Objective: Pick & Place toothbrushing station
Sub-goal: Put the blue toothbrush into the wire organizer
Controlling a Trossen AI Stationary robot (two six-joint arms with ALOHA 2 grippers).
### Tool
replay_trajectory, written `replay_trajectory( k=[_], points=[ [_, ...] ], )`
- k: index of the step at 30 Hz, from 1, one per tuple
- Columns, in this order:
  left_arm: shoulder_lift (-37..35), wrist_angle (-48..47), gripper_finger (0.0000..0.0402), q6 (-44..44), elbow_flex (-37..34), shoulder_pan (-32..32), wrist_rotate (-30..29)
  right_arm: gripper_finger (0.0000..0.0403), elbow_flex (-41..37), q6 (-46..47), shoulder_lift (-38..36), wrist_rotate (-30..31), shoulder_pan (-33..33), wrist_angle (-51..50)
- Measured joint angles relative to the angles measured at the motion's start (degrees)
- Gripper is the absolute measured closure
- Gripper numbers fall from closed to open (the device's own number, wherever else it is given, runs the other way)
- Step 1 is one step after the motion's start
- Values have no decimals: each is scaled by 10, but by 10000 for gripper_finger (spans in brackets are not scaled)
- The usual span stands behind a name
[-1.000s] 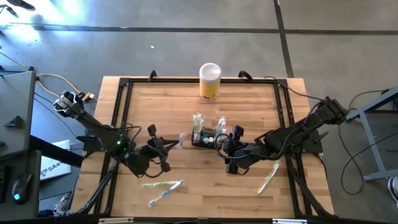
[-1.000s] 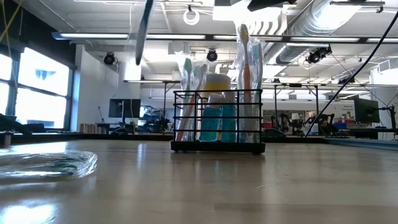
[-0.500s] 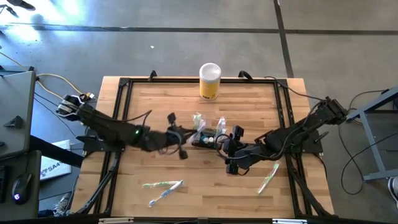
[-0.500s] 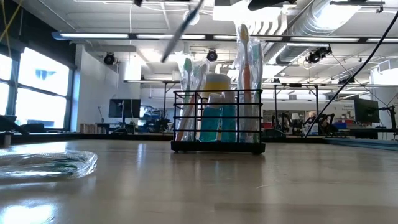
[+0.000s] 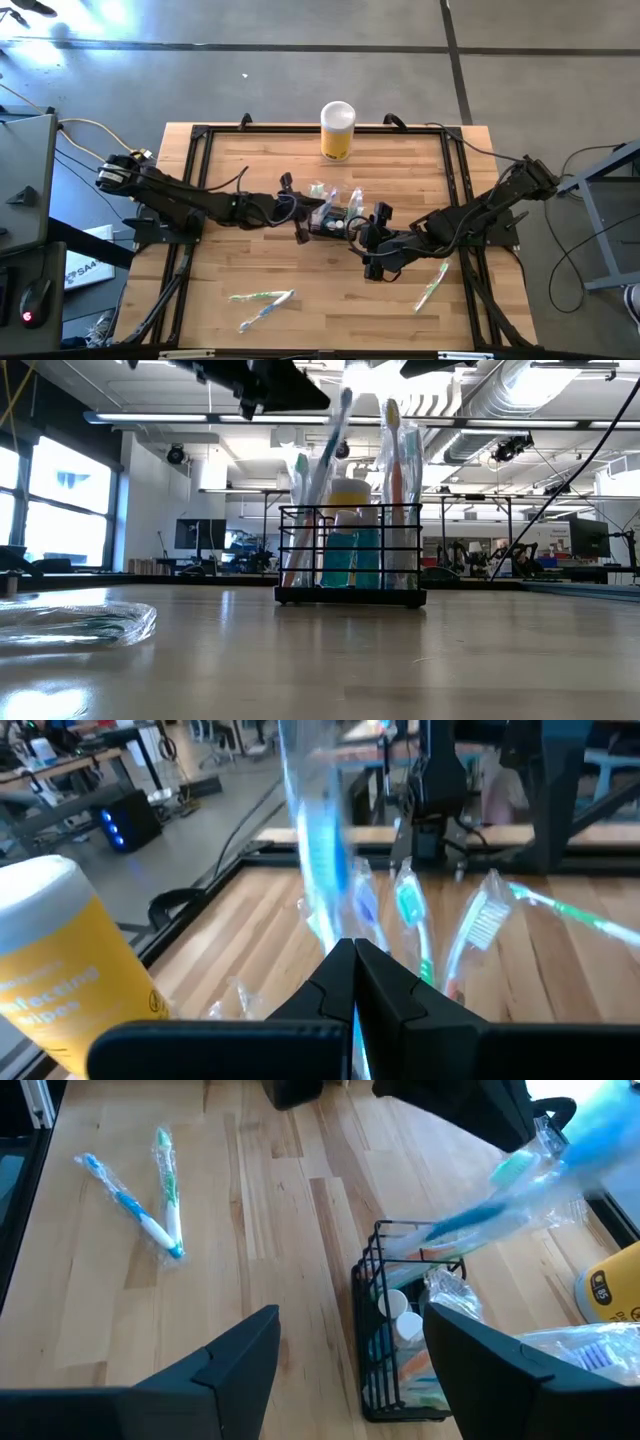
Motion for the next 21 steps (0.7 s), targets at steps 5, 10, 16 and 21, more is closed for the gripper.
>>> replay_trajectory(
  k=[5,10,16,21],
  points=[
    [0,86,401,-1,-58,-1,2,163,0,1,0,0,0,0],
    [0,97,401,-21,-81,-1,8,163,0,1,0,0,0,0],
    [-3,102,401,-26,-85,-2,17,163,0,2,0,0,0,0],
    [-4,102,401,-25,-84,-1,39,163,0,9,0,0,0,1]
  ],
)
